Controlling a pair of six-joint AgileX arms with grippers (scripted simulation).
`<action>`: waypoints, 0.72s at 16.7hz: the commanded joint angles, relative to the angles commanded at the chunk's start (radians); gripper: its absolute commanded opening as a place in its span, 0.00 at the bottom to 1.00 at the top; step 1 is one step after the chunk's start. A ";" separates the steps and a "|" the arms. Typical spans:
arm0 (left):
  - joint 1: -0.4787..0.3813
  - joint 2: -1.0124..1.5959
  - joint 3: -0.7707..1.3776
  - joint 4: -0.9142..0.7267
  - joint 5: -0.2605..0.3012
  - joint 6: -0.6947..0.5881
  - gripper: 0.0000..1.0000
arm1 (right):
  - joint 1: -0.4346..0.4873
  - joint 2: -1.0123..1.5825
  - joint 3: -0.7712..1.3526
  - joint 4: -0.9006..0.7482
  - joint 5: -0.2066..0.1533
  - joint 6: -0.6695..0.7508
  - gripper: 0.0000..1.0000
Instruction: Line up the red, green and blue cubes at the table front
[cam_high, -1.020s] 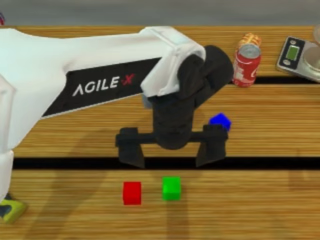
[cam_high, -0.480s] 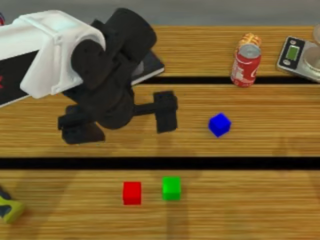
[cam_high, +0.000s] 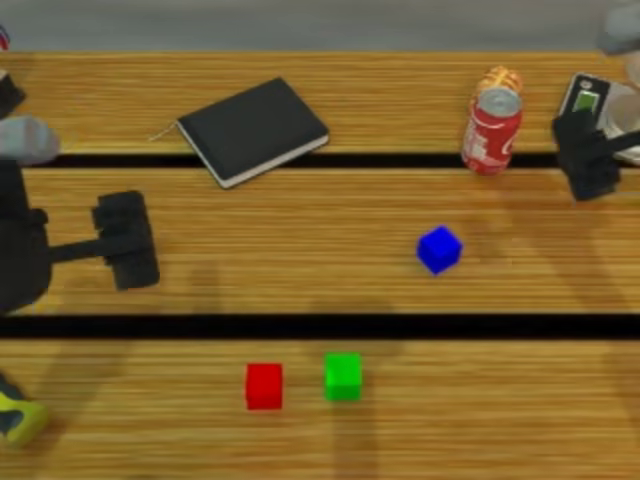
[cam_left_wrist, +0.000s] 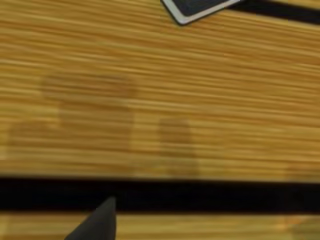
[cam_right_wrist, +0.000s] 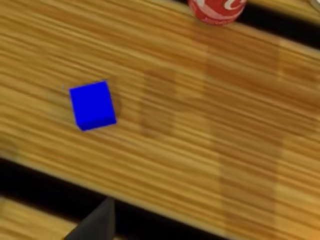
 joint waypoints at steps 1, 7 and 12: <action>0.040 -0.098 -0.076 0.052 0.001 0.041 1.00 | 0.020 0.112 0.088 -0.059 0.000 -0.005 1.00; 0.246 -0.621 -0.467 0.330 0.009 0.267 1.00 | 0.123 0.651 0.556 -0.346 -0.002 -0.032 1.00; 0.354 -0.892 -0.662 0.474 0.019 0.386 1.00 | 0.175 0.918 0.809 -0.478 0.002 -0.047 1.00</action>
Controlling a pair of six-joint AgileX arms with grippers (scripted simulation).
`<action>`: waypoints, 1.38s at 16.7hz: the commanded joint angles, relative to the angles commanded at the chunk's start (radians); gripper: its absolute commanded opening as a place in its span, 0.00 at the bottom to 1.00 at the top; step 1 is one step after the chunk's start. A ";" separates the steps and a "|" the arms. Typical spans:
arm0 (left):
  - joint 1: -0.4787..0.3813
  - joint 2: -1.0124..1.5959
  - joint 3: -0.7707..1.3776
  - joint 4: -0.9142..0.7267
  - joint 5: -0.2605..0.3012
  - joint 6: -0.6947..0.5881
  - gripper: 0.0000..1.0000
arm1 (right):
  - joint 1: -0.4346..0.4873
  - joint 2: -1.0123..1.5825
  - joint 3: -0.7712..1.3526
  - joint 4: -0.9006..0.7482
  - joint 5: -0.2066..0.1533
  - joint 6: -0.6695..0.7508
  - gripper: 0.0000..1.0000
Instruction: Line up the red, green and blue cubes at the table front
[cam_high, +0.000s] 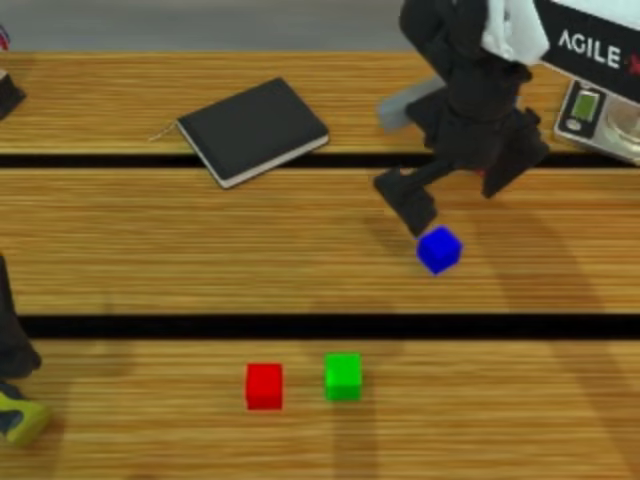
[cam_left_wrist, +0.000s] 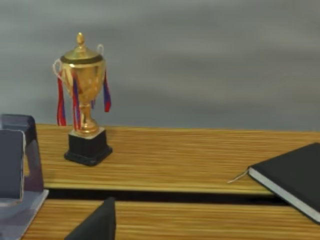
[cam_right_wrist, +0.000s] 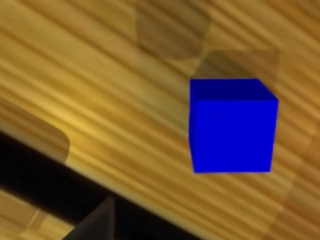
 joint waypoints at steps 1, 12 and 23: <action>0.011 -0.025 -0.019 0.014 0.001 0.012 1.00 | 0.005 0.023 0.024 -0.012 0.000 -0.001 1.00; 0.019 -0.044 -0.033 0.025 0.002 0.020 1.00 | 0.008 0.072 -0.041 0.096 0.001 -0.003 1.00; 0.019 -0.044 -0.033 0.025 0.002 0.020 1.00 | 0.010 0.120 -0.137 0.238 0.002 -0.001 0.77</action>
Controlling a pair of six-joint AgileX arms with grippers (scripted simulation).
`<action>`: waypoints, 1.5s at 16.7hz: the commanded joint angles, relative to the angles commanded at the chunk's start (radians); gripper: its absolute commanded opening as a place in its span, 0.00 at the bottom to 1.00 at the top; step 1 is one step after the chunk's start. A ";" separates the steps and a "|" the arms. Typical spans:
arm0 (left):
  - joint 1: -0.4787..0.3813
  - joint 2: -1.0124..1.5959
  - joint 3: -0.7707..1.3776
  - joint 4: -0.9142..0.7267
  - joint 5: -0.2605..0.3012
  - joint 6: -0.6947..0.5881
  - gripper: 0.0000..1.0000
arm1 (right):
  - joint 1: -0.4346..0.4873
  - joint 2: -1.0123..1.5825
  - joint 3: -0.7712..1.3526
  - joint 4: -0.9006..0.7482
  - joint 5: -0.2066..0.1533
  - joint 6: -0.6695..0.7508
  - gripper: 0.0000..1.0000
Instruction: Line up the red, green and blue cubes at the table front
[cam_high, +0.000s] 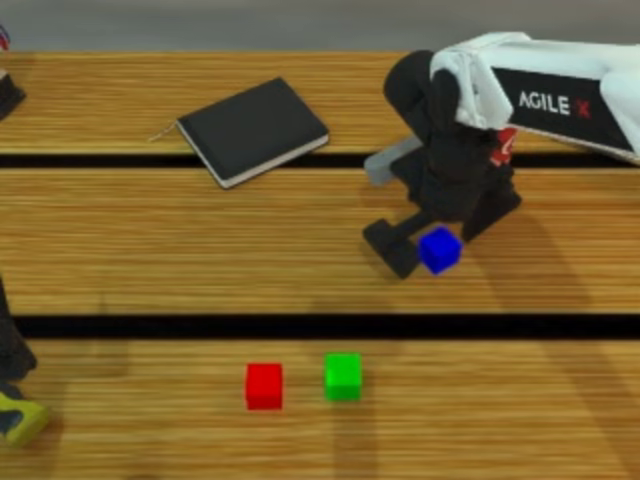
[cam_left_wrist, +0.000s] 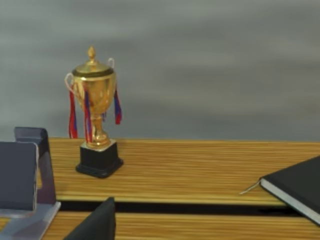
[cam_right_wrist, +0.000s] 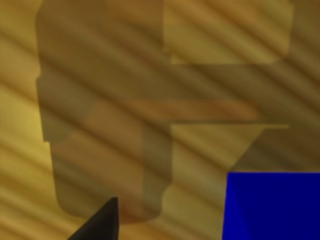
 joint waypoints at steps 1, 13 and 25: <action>0.000 0.000 0.000 0.000 0.000 0.000 1.00 | 0.000 0.000 0.000 0.000 0.000 0.000 0.70; 0.000 0.000 0.000 0.000 0.000 0.000 1.00 | 0.000 0.000 0.000 0.000 0.000 0.000 0.00; 0.000 0.000 0.000 0.000 0.000 0.000 1.00 | 0.003 -0.059 0.111 -0.162 -0.003 0.002 0.00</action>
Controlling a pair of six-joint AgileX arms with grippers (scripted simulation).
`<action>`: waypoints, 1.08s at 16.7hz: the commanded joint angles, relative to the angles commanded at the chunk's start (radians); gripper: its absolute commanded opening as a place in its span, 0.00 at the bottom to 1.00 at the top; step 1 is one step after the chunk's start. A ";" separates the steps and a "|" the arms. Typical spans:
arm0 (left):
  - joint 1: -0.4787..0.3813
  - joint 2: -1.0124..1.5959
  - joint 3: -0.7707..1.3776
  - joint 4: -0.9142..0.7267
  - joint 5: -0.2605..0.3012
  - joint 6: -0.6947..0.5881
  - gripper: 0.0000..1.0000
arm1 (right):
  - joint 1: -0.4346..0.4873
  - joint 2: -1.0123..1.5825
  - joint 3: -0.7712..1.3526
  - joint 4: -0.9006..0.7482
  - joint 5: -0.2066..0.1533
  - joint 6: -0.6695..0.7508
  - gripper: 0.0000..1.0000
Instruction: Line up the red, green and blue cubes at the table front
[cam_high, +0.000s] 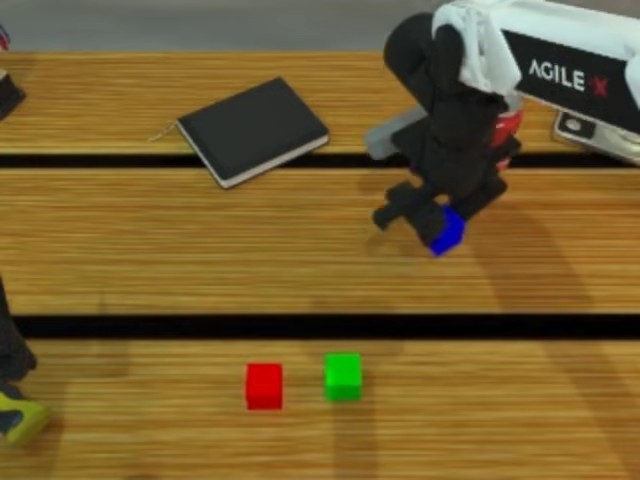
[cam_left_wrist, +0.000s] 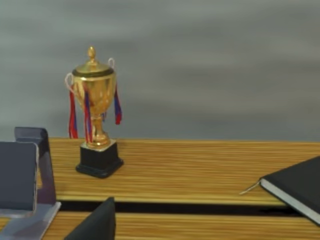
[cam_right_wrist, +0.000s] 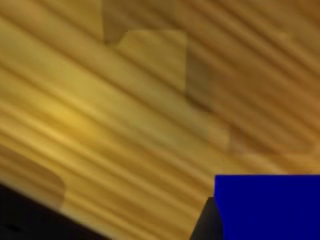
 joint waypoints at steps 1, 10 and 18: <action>0.000 0.000 0.000 0.000 0.000 0.000 1.00 | 0.002 -0.011 0.023 -0.034 0.000 -0.001 0.00; 0.000 0.000 0.000 0.000 0.000 0.000 1.00 | 0.011 -0.051 0.019 -0.060 0.000 0.037 0.00; 0.000 0.000 0.000 0.000 0.000 0.000 1.00 | 0.137 -0.332 -0.385 0.044 0.004 0.502 0.00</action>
